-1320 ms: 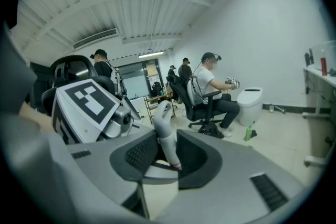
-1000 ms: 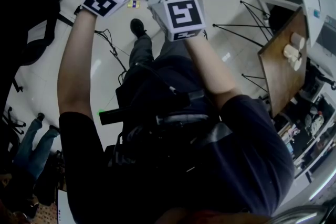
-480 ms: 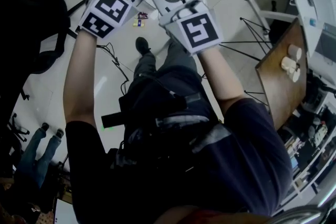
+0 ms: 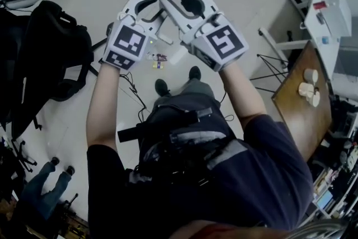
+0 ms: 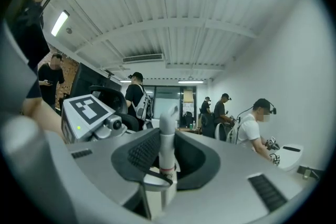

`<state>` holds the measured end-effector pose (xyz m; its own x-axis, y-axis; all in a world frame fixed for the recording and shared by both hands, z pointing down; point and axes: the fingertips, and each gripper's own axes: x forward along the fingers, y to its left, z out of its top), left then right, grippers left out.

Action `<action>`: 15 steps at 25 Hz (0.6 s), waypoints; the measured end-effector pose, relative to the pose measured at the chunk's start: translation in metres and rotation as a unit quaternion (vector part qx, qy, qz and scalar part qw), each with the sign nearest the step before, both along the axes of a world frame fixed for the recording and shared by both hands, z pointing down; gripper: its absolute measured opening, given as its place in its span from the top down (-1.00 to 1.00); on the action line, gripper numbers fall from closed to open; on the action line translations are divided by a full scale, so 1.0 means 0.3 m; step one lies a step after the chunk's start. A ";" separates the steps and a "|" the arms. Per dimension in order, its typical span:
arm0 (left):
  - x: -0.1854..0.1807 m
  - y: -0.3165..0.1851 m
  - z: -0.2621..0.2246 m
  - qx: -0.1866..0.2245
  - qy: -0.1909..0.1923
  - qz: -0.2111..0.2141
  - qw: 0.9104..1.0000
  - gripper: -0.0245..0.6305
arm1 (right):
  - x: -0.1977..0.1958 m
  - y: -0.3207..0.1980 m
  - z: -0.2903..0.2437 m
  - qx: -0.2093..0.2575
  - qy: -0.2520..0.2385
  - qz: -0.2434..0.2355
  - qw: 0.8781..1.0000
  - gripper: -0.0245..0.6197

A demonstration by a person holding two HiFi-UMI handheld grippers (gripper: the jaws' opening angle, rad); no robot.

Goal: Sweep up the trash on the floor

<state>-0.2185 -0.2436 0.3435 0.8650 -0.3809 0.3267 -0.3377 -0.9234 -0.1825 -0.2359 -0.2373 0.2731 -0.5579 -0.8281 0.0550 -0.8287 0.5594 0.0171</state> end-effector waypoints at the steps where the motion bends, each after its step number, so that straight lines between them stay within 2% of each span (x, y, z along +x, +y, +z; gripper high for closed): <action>1: -0.007 0.001 -0.024 0.006 0.009 -0.007 1.000 0.57 | -0.003 0.002 -0.021 0.002 -0.003 -0.007 1.000 0.60; 8: -0.088 -0.013 -0.080 0.018 0.053 -0.061 0.997 0.58 | -0.063 -0.017 -0.083 0.008 -0.020 -0.057 0.998 0.60; 15: -0.139 0.022 -0.150 0.016 0.091 -0.078 0.993 0.60 | -0.101 0.005 -0.154 0.016 -0.034 -0.058 0.998 0.60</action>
<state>-0.2602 -0.2372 0.2987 0.8384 -0.5222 0.1561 -0.5060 -0.8522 -0.1329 -0.2664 -0.2358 0.2268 -0.6511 -0.7589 -0.0110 -0.7587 0.6512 -0.0179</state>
